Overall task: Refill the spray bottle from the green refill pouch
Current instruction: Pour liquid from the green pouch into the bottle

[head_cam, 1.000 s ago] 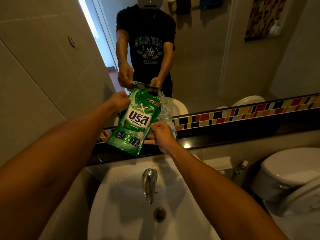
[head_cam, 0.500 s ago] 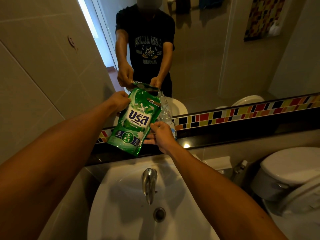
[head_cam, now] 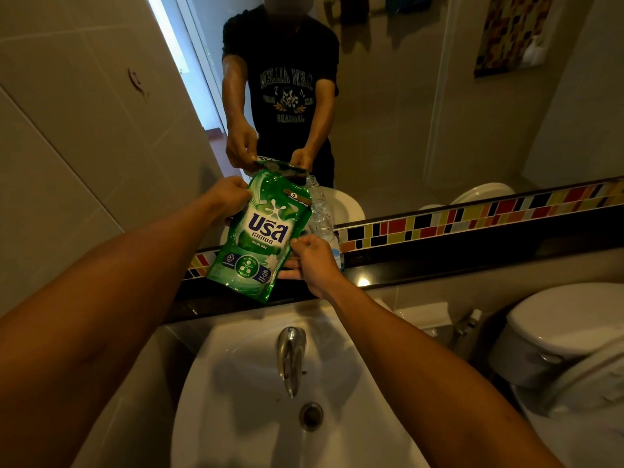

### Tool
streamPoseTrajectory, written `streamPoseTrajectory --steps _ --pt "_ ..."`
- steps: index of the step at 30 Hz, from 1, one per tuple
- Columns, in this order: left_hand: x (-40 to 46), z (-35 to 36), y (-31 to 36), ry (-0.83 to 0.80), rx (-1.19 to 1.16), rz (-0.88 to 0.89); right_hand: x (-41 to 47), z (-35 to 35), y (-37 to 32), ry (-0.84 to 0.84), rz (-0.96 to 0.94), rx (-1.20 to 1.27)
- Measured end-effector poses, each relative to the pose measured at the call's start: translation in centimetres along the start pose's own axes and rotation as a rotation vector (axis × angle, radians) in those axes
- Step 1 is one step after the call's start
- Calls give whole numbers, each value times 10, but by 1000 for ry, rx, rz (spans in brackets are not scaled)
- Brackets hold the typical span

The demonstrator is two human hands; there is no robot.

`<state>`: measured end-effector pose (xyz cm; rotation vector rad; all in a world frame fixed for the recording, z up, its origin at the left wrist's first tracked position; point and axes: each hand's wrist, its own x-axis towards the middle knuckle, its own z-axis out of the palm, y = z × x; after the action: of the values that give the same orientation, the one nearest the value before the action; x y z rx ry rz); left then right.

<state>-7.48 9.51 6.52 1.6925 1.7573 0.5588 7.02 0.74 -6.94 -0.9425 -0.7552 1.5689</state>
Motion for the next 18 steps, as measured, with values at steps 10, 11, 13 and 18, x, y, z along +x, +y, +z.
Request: streamPoseTrajectory --steps 10,11,13,18 --pt "0 -2 4 -4 21 2 2 0 -2 6 3 3" --pt "0 -2 4 -3 20 1 2 0 -3 7 5 -2" --pt "0 -2 4 -4 21 -1 3 0 -2 8 8 -15" --pt "0 -3 5 10 51 -4 0 2 -5 -2 10 -12"
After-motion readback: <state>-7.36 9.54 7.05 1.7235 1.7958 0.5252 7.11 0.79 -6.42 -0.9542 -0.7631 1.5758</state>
